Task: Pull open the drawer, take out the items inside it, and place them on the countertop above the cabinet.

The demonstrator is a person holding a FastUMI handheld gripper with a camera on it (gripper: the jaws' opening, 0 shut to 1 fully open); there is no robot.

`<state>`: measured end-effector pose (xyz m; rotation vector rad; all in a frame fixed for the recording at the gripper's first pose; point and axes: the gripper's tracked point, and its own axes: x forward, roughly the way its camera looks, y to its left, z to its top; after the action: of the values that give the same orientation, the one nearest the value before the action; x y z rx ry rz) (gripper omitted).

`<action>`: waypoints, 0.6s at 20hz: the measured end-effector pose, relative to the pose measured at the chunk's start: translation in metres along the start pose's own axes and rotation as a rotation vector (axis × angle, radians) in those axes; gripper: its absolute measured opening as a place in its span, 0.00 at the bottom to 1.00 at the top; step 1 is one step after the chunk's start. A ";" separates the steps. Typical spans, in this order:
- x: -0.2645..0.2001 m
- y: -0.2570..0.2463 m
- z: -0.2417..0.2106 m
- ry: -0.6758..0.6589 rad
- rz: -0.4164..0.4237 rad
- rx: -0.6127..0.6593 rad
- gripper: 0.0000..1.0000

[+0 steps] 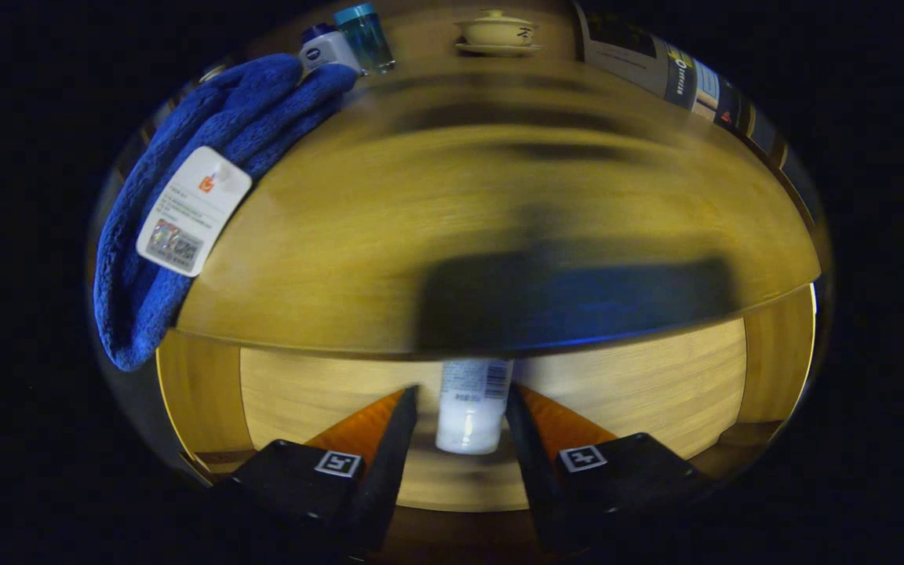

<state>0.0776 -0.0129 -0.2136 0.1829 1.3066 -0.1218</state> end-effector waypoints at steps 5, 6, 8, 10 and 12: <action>-0.001 -0.002 0.002 -0.029 0.030 0.004 0.55; -0.005 -0.003 -0.002 -0.031 0.036 0.006 0.53; -0.015 -0.006 -0.006 -0.032 0.056 0.014 0.51; -0.028 -0.005 -0.009 -0.049 0.077 0.000 0.51; -0.046 -0.007 -0.011 -0.072 0.095 -0.014 0.51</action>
<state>0.0540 -0.0183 -0.1718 0.2268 1.2241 -0.0381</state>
